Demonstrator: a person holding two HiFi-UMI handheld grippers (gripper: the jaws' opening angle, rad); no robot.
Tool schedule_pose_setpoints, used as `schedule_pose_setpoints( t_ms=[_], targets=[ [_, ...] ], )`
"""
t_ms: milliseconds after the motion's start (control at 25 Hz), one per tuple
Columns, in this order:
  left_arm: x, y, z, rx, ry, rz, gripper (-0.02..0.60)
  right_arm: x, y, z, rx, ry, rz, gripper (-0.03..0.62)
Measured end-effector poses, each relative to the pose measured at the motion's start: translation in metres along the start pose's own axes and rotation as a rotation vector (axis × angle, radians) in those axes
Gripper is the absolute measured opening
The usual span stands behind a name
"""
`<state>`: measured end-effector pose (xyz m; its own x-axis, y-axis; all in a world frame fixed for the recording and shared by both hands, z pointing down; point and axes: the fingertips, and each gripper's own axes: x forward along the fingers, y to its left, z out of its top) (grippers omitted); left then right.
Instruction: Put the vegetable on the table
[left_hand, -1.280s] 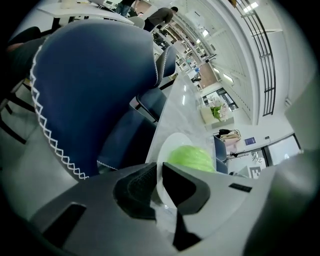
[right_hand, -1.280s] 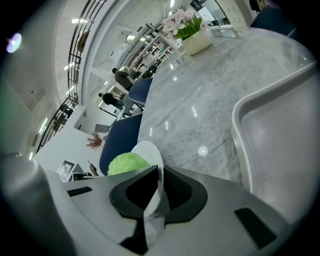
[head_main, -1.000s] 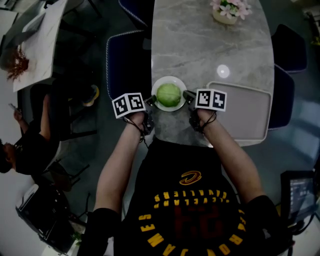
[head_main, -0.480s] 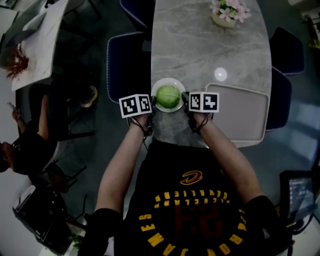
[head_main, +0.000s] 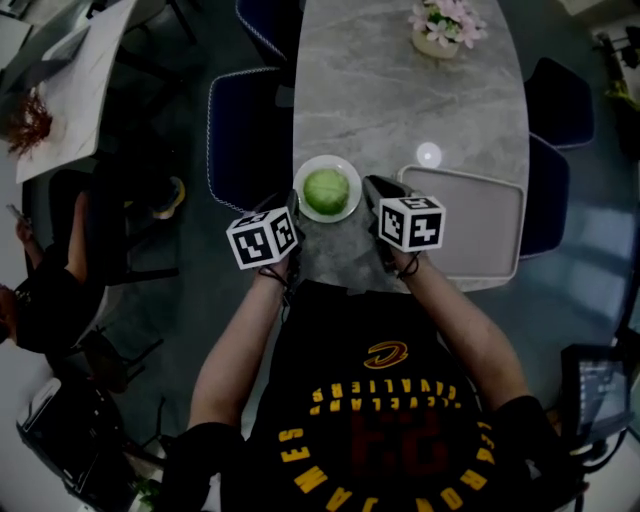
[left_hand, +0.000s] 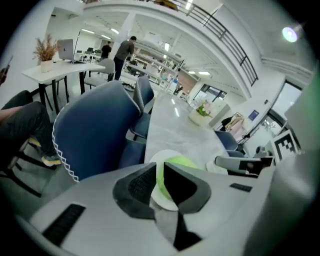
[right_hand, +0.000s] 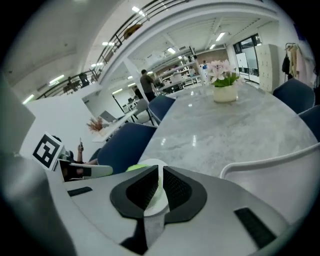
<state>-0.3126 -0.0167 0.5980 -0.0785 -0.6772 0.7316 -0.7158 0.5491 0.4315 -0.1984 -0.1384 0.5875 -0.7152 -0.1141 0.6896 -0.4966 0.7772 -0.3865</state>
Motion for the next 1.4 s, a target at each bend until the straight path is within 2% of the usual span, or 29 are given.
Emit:
schedule_pose_setpoints(
  t_ms=[120, 160, 240, 360, 440, 560, 720, 880, 960, 1080, 1200, 1320, 1400],
  targets=[
    [-0.030, -0.024, 0.013, 0.051, -0.093, -0.061, 0.049, -0.028, 0.023, 0.013, -0.020, -0.086, 0.081, 0.033],
    [-0.038, -0.034, 0.015, 0.073, -0.116, -0.082, 0.049, -0.038, 0.031, 0.017, -0.045, -0.112, 0.100, 0.005],
    [-0.051, -0.058, 0.015, 0.124, -0.148, -0.133, 0.048, -0.059, 0.044, 0.024, -0.110, -0.160, 0.133, 0.005],
    [-0.071, -0.105, 0.016, 0.229, -0.193, -0.236, 0.000, -0.091, 0.054, 0.036, -0.175, -0.224, 0.168, 0.005],
    [-0.086, -0.138, 0.022, 0.298, -0.242, -0.305, 0.000, -0.113, 0.055, 0.044, -0.195, -0.264, 0.186, 0.005],
    [-0.111, -0.178, 0.035, 0.367, -0.323, -0.362, 0.002, -0.142, 0.056, 0.056, -0.220, -0.314, 0.213, 0.005],
    [-0.137, -0.216, 0.043, 0.381, -0.377, -0.394, 0.000, -0.176, 0.064, 0.071, -0.273, -0.368, 0.252, 0.005],
    [-0.158, -0.259, 0.035, 0.357, -0.358, -0.465, 0.001, -0.211, 0.063, 0.083, -0.301, -0.434, 0.258, 0.005],
    [-0.169, -0.284, 0.030, 0.401, -0.355, -0.498, 0.002, -0.229, 0.055, 0.086, -0.270, -0.475, 0.249, 0.005],
    [-0.183, -0.309, 0.027, 0.492, -0.364, -0.505, 0.000, -0.255, 0.046, 0.086, -0.212, -0.521, 0.254, 0.005],
    [-0.199, -0.326, 0.034, 0.513, -0.400, -0.494, 0.000, -0.282, 0.044, 0.086, -0.199, -0.543, 0.280, 0.005],
    [-0.207, -0.344, 0.035, 0.487, -0.432, -0.488, 0.002, -0.310, 0.043, 0.086, -0.213, -0.586, 0.290, 0.005],
    [-0.204, -0.350, 0.027, 0.453, -0.423, -0.477, 0.002, -0.326, 0.045, 0.087, -0.256, -0.624, 0.286, 0.005]
  ],
)
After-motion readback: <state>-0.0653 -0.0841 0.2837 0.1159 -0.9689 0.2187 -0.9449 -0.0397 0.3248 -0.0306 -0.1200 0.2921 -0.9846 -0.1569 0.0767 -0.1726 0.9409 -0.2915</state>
